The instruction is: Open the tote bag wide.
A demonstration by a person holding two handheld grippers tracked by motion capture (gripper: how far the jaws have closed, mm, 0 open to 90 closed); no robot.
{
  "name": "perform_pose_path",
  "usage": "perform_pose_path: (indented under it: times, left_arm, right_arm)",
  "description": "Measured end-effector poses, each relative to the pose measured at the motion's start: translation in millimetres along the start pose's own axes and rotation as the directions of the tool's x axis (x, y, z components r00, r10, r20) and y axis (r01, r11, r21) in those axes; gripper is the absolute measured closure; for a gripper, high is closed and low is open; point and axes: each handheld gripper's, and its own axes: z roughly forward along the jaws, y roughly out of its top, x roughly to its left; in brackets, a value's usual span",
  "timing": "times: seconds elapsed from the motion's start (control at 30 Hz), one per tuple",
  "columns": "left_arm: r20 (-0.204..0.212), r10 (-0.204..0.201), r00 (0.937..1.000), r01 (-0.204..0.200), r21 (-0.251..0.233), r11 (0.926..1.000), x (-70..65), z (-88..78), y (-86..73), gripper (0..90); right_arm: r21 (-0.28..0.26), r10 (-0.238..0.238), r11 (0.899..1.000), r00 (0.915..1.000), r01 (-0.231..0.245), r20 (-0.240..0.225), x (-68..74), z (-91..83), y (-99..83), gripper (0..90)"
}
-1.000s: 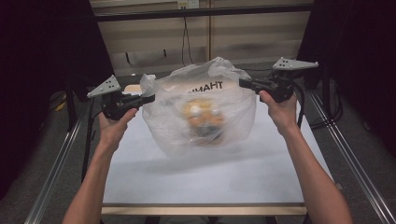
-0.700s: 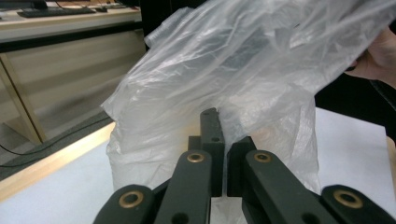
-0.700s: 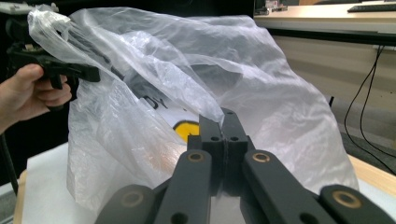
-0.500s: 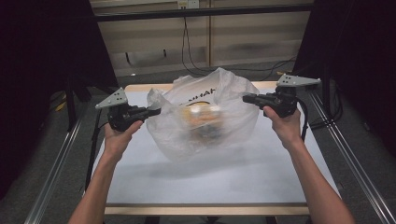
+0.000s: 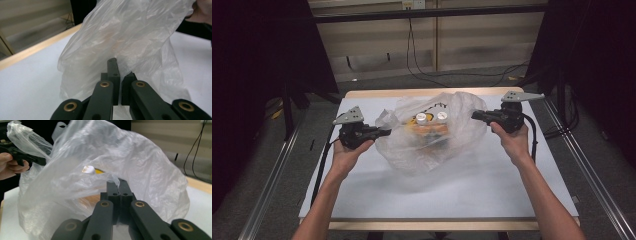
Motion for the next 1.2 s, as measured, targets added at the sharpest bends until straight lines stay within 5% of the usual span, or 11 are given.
perform_pose_path:
  times: [0.37, 0.47, 0.77, 0.83, 1.0, 1.2]
  left_arm:
    - [0.051, -0.033, 0.9981, 0.025, 0.155, 0.9876, 3.3, 34.7, -36.2, 90.0]
    - [0.061, -0.037, 0.9974, 0.027, 0.162, 0.9864, 2.6, 36.8, -39.0, 90.0]
    - [0.086, -0.002, 0.9963, -0.023, 0.283, 0.9588, -3.4, 54.3, -53.2, 90.0]
    - [0.107, -0.029, 0.9939, -0.002, 0.276, 0.9611, -3.6, 57.8, -57.1, 90.0]
    - [0.115, -0.032, 0.9929, -0.008, 0.332, 0.9433, -3.5, 65.7, -68.8, 90.0]
    - [0.116, -0.037, 0.9926, -0.004, 0.335, 0.9423, -7.7, 70.5, -75.1, 90.0]
  right_arm:
    - [0.118, 0.002, 0.993, 0.9989, -0.007, 0.046, -10.0, 11.2, -27.9, 90.0]
    - [0.144, -0.005, 0.990, 0.9988, -0.002, 0.049, -11.9, 12.2, -34.2, 90.0]
    - [0.228, -0.003, 0.974, 0.9988, -0.009, 0.048, -14.0, 20.6, -54.8, 90.0]
    - [0.248, -0.003, 0.969, 0.9988, -0.009, 0.050, -14.1, 22.9, -59.6, 90.0]
    - [0.290, 0.011, 0.957, 0.9989, -0.024, 0.047, -17.4, 26.5, -71.9, 90.0]
    - [0.333, 0.006, 0.943, 0.9991, -0.019, 0.042, -17.0, 32.0, -82.4, 90.0]
